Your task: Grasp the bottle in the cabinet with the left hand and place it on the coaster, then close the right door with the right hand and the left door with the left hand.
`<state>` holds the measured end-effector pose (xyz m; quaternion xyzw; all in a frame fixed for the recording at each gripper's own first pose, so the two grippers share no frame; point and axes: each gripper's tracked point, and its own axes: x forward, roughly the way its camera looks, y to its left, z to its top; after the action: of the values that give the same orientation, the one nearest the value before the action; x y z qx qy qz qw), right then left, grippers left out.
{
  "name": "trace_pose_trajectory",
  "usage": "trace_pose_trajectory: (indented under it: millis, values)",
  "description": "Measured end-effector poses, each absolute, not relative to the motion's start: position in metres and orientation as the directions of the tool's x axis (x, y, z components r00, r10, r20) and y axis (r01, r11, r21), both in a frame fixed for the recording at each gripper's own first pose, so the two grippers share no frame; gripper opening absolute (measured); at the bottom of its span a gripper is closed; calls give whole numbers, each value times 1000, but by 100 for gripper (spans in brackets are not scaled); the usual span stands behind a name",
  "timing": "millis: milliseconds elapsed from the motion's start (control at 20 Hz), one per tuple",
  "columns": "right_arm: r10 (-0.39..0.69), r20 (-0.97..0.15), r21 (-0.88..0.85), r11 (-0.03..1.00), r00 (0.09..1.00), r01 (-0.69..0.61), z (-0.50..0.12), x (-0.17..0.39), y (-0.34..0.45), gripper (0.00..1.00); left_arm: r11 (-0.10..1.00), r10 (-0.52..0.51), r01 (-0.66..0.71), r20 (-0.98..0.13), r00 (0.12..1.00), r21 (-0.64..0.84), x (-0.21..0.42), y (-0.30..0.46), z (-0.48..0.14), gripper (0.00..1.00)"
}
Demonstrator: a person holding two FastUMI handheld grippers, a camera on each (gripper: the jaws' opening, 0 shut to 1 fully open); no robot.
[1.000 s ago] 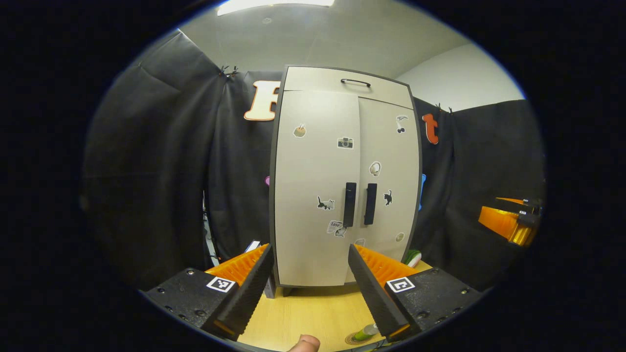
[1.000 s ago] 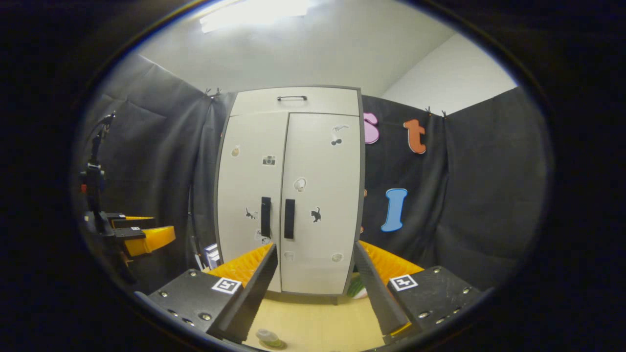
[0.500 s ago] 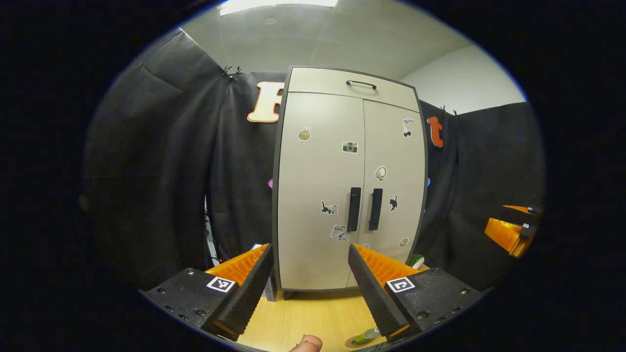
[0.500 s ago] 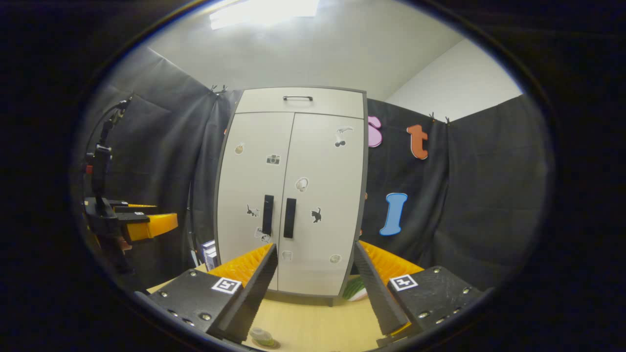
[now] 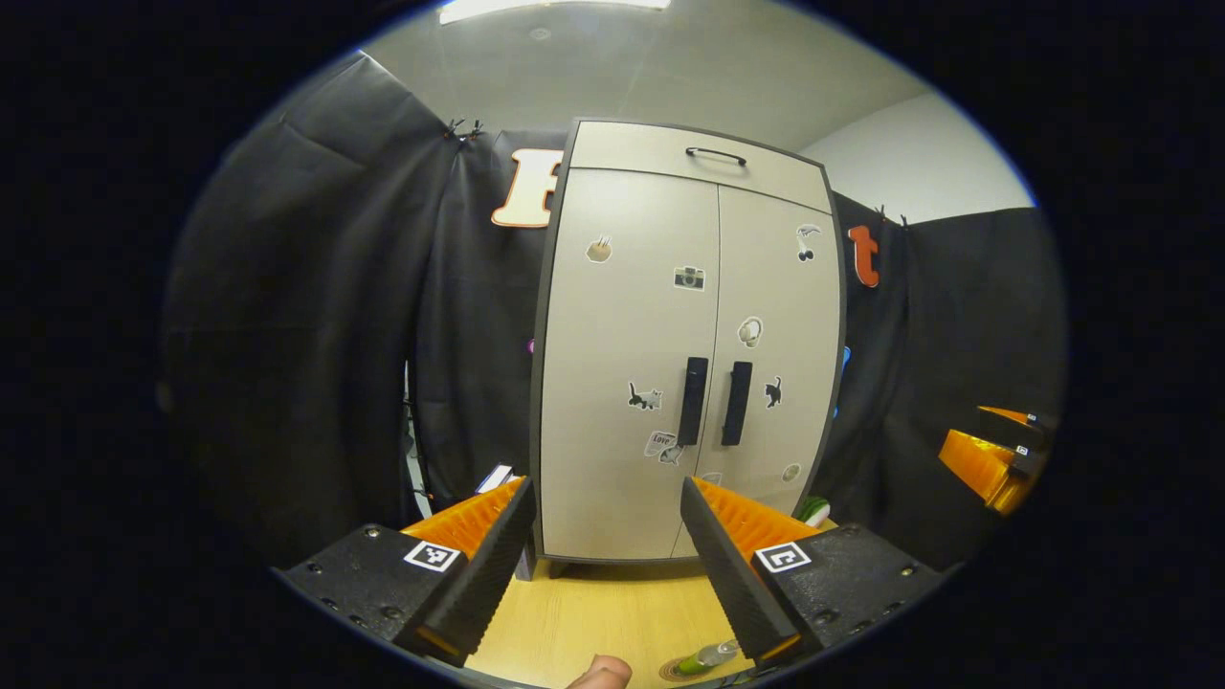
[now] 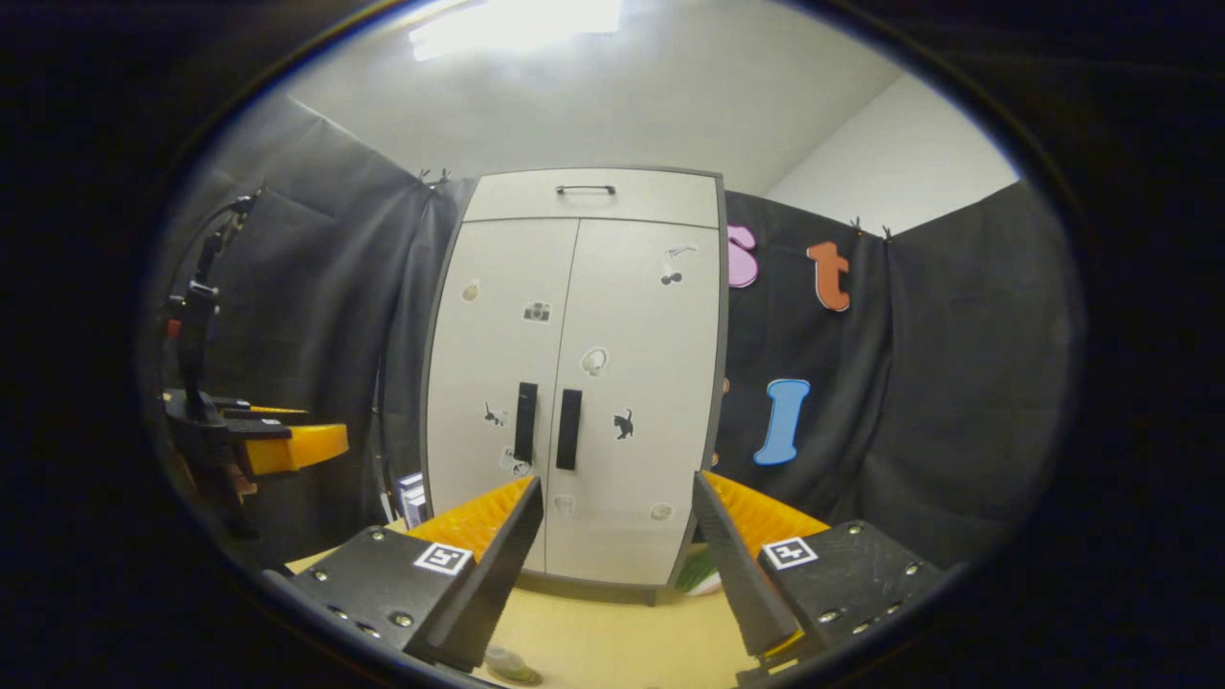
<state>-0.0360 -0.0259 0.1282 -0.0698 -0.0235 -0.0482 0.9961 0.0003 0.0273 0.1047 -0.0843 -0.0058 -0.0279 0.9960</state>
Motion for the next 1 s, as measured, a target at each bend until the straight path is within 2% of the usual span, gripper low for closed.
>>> trace_pose_trajectory:
  millis: [50, 100, 150, 300, 400, 450, 650, 800, 850, 900, 1000]
  values:
    - [-95, 59, -138, 985, 994, 103, 131, -35, -32, 92, 981, -59, 61, 18, 998, -183, 2, 23, 103, 92]
    - [-100, 62, -143, 984, 993, 108, 134, -33, -39, 92, 979, -54, 56, 16, 998, -196, 4, 21, 102, 96]
    - [-104, 59, -144, 983, 993, 112, 133, -33, -45, 95, 978, -41, 43, 9, 999, -202, 7, 21, 101, 96]
    - [-104, 45, -134, 985, 994, 109, 129, -30, -60, 92, 985, -5, 4, -5, 1000, -173, 14, 19, 102, 96]
    - [-109, 57, -127, 985, 992, 115, 132, -30, -70, 95, 988, 0, 2, 12, 1000, -154, 18, 11, 106, 96]
    - [-105, 57, -122, 986, 993, 112, 131, -28, -73, 92, 989, 1, 1, 14, 1000, -147, 21, 7, 106, 96]
    - [-109, 60, -113, 987, 992, 115, 129, -27, -90, 95, 989, -3, 6, 19, 1000, -150, 31, -13, 107, 96]
    - [-96, 58, -126, 987, 994, 103, 126, -27, -97, 92, 987, -11, 18, 44, 999, -162, 36, -31, 117, 96]
    - [-98, 60, -132, 986, 993, 105, 125, -30, -102, 92, 987, -14, 22, 53, 999, -160, 36, -37, 119, 92]
    - [-96, 62, -138, 985, 993, 104, 125, -31, -104, 95, 988, -12, 21, 55, 998, -154, 37, -43, 119, 96]
    - [-96, 62, -142, 984, 993, 104, 122, -33, -109, 95, 990, -19, 26, 53, 998, -139, 37, -55, 119, 96]
